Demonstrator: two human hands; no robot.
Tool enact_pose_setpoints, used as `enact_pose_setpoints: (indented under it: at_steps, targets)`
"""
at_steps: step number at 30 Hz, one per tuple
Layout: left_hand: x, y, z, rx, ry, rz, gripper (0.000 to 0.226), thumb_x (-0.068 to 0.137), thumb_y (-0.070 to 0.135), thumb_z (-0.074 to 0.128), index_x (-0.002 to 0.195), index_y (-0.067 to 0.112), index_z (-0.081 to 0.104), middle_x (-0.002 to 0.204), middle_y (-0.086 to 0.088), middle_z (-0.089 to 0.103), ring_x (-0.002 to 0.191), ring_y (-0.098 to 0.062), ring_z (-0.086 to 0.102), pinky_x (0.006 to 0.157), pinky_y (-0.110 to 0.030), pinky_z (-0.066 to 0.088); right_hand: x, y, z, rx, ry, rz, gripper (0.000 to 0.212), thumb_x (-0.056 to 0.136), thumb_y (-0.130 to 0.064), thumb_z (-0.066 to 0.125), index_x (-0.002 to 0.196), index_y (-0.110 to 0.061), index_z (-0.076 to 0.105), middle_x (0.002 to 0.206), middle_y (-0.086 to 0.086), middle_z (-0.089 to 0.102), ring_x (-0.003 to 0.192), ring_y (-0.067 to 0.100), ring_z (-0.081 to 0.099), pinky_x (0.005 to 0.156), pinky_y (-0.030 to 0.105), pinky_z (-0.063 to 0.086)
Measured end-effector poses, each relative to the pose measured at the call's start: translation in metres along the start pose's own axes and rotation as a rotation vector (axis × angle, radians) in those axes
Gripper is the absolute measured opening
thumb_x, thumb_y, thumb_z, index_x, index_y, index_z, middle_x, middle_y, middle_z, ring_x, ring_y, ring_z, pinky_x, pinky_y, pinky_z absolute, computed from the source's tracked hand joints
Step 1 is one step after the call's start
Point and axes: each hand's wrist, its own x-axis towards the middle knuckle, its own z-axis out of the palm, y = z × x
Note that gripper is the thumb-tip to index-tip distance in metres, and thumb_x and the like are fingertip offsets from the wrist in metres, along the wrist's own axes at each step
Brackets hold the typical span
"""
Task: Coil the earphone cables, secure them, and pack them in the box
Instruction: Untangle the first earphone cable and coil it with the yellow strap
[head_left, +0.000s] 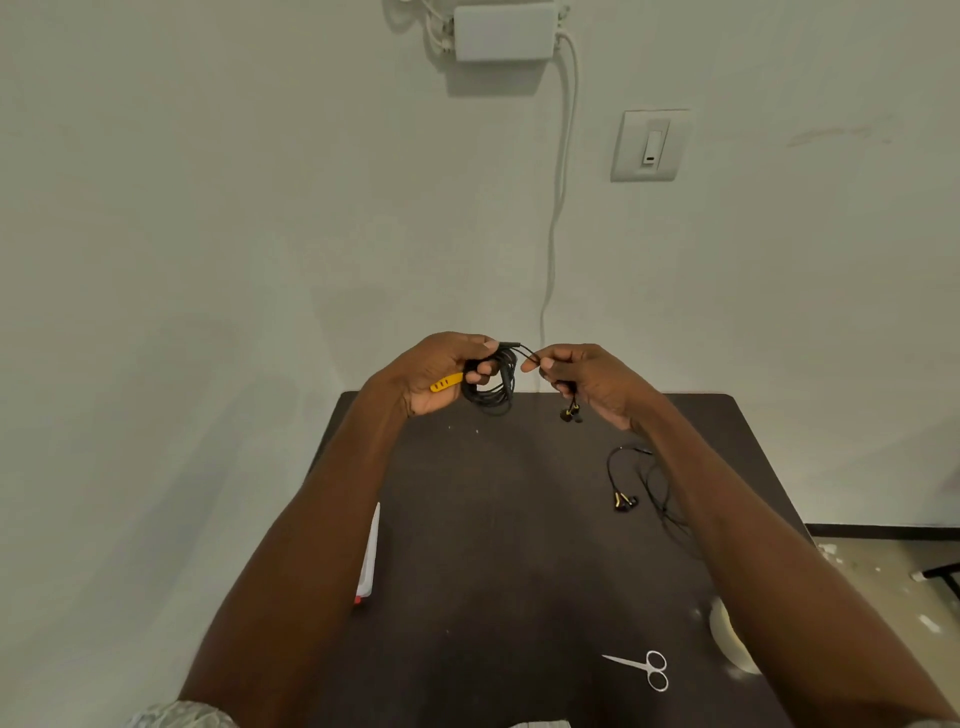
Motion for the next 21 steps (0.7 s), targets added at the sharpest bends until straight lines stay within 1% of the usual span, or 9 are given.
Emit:
enact_pose_setpoints:
  at_steps: [2, 4, 5, 7, 8, 10, 12, 16, 21]
  targets:
    - [0.002, -0.003, 0.004, 0.02, 0.071, 0.067, 0.017, 0.097, 0.001, 0.046, 0.093, 0.0, 0.063, 0.069, -0.005, 0.053, 0.06, -0.008, 0.041, 0.051, -0.014, 0.036, 0.0, 0.0, 0.005, -0.055, 0.033, -0.025, 0.019, 0.098, -0.013, 0.053, 0.104, -0.011, 0.072, 0.068, -0.001, 0.047, 0.064, 0.012, 0.041, 0.066, 0.03, 0.035]
    - [0.005, -0.006, 0.007, 0.003, 0.101, 0.092, 0.015, 0.096, -0.001, 0.048, 0.097, -0.002, 0.063, 0.068, -0.004, 0.057, 0.062, -0.009, 0.043, 0.052, -0.014, 0.039, 0.002, -0.001, 0.009, -0.141, 0.079, -0.055, 0.015, 0.095, -0.012, 0.058, 0.096, -0.013, 0.073, 0.08, 0.002, 0.063, 0.078, 0.013, 0.054, 0.079, 0.036, 0.044]
    - [0.006, -0.006, 0.008, 0.004, 0.112, 0.097, 0.014, 0.096, -0.001, 0.049, 0.097, -0.003, 0.063, 0.069, -0.005, 0.058, 0.062, -0.009, 0.045, 0.052, -0.014, 0.04, 0.003, -0.002, 0.011, -0.215, 0.109, -0.067, 0.012, 0.093, -0.013, 0.061, 0.092, -0.015, 0.073, 0.086, 0.0, 0.066, 0.086, 0.012, 0.057, 0.086, 0.035, 0.043]
    - [0.006, -0.007, 0.011, 0.013, 0.13, 0.1, 0.014, 0.095, -0.003, 0.049, 0.097, -0.004, 0.063, 0.074, -0.009, 0.059, 0.065, -0.01, 0.049, 0.053, -0.014, 0.042, 0.005, -0.004, 0.015, -0.386, 0.187, -0.073, 0.008, 0.091, -0.017, 0.066, 0.091, -0.018, 0.074, 0.088, -0.012, 0.06, 0.094, 0.011, 0.053, 0.087, 0.03, 0.039]
    - [0.007, -0.007, 0.012, 0.013, 0.136, 0.098, 0.014, 0.095, -0.004, 0.049, 0.098, -0.005, 0.063, 0.076, -0.01, 0.059, 0.065, -0.011, 0.05, 0.053, -0.014, 0.042, 0.005, -0.006, 0.016, -0.43, 0.224, -0.067, 0.009, 0.089, -0.019, 0.068, 0.093, -0.015, 0.075, 0.083, -0.014, 0.057, 0.091, 0.01, 0.051, 0.084, 0.028, 0.037]
    - [0.008, -0.008, 0.015, -0.01, 0.133, 0.092, 0.016, 0.095, -0.003, 0.049, 0.105, -0.008, 0.061, 0.075, -0.01, 0.058, 0.062, -0.01, 0.047, 0.053, -0.014, 0.042, 0.005, -0.006, 0.016, -0.368, 0.263, -0.053, 0.012, 0.089, -0.02, 0.069, 0.091, -0.011, 0.076, 0.07, -0.006, 0.059, 0.071, 0.008, 0.05, 0.07, 0.025, 0.038]
    - [0.009, -0.008, 0.018, -0.038, 0.127, 0.077, 0.022, 0.095, -0.002, 0.05, 0.113, -0.012, 0.058, 0.073, -0.008, 0.057, 0.058, -0.009, 0.045, 0.053, -0.013, 0.042, 0.004, -0.004, 0.018, -0.204, 0.292, -0.021, 0.011, 0.088, -0.017, 0.068, 0.089, -0.009, 0.076, 0.065, 0.003, 0.062, 0.056, 0.007, 0.05, 0.058, 0.02, 0.041]
    - [0.013, -0.008, 0.022, -0.012, 0.161, 0.055, 0.019, 0.094, -0.004, 0.051, 0.109, -0.012, 0.059, 0.077, -0.012, 0.058, 0.061, -0.011, 0.048, 0.052, -0.014, 0.043, 0.005, 0.003, 0.022, 0.009, 0.283, 0.02, 0.012, 0.086, 0.001, 0.063, 0.093, 0.001, 0.073, 0.077, 0.017, 0.068, 0.06, 0.017, 0.059, 0.063, 0.026, 0.051]
    - [0.014, -0.004, 0.028, -0.018, 0.164, 0.015, 0.012, 0.092, -0.007, 0.051, 0.098, -0.008, 0.061, 0.074, -0.012, 0.059, 0.058, -0.01, 0.05, 0.05, -0.013, 0.043, 0.003, 0.007, 0.025, 0.069, 0.287, 0.039, 0.018, 0.083, 0.007, 0.06, 0.085, -0.004, 0.075, 0.07, 0.008, 0.069, 0.066, 0.023, 0.06, 0.067, 0.033, 0.053]
